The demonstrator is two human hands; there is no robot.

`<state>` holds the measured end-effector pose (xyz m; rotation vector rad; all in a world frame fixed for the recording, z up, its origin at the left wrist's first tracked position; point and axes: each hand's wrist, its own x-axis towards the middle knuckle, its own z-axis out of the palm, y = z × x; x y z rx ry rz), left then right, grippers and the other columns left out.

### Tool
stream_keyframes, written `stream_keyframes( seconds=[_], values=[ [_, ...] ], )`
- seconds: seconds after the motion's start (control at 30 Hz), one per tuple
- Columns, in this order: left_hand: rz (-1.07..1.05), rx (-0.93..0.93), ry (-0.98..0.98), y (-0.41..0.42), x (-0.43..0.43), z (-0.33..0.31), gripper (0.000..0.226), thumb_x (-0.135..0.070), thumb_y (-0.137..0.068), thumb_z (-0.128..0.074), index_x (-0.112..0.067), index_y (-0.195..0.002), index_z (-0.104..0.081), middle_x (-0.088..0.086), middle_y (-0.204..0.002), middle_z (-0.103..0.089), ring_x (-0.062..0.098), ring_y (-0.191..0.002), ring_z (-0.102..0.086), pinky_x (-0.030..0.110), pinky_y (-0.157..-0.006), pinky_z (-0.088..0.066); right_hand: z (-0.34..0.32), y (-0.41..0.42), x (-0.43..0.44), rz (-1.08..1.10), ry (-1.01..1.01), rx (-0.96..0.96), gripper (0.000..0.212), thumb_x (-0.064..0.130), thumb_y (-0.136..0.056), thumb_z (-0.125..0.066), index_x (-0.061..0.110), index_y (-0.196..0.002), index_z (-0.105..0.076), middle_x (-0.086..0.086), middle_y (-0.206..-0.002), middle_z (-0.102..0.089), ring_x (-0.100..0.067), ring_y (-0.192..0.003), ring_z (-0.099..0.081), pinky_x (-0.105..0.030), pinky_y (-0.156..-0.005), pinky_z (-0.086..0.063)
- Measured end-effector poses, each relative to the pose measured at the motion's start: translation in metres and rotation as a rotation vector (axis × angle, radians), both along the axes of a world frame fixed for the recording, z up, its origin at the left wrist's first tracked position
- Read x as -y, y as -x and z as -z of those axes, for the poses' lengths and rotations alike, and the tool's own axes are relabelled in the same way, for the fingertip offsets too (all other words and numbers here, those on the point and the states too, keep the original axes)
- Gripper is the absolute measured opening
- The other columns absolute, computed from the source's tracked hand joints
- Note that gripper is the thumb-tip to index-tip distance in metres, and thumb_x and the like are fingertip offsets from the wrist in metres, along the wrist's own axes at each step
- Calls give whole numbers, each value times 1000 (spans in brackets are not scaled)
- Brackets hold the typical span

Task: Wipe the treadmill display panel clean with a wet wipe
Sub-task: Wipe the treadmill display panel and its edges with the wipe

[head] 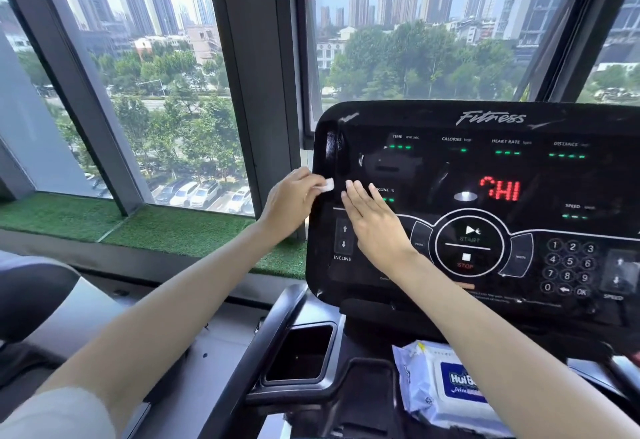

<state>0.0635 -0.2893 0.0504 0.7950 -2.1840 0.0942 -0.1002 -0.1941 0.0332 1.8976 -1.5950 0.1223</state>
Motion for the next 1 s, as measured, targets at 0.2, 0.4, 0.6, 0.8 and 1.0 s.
stream_keyframes(
  seconds=[0.2, 0.4, 0.6, 0.8, 1.0],
  values=[
    [200, 248, 4, -13, -35, 50, 11, -11, -88, -64, -14, -97, -69, -4, -91, -61, 11, -84, -58, 32, -67, -55, 10, -1, -17, 5, -33, 37, 69, 3, -78, -6, -5, -145, -12, -21, -155, -8, -30, -144, -3, -42, -117, 1],
    [29, -45, -113, -2, -12, 24, 14, -12, -92, -57, -11, -102, -67, -7, -89, -55, 9, -76, -53, 32, -72, -52, 62, 0, -54, -23, -16, 71, 67, -2, -73, -20, -7, -139, -33, -23, -147, -32, -32, -140, -25, -46, -114, -16],
    [200, 187, -69, -9, -38, 70, 15, -13, -91, -58, -8, -101, -67, 0, -90, -59, 13, -81, -56, 35, -70, -54, 71, 0, -66, 15, -75, 109, 68, 0, -69, -31, -7, -137, -38, -24, -145, -35, -33, -138, -29, -45, -114, -21],
    [28, -79, -76, -3, -25, 49, 15, -12, -92, -56, -7, -100, -67, -8, -85, -54, 9, -73, -51, 26, -64, -49, 77, -5, -63, 43, -46, 172, 67, -1, -68, -39, -8, -134, -41, -25, -143, -38, -33, -136, -32, -46, -114, -22],
    [201, 203, -66, -17, -37, 80, 12, -7, -89, -61, -7, -100, -67, 3, -90, -60, 12, -79, -56, 36, -67, -55, 82, -11, -61, 47, -8, 166, 64, -3, -70, -33, -12, -133, -40, -29, -143, -36, -37, -136, -31, -47, -111, -28]
  ],
)
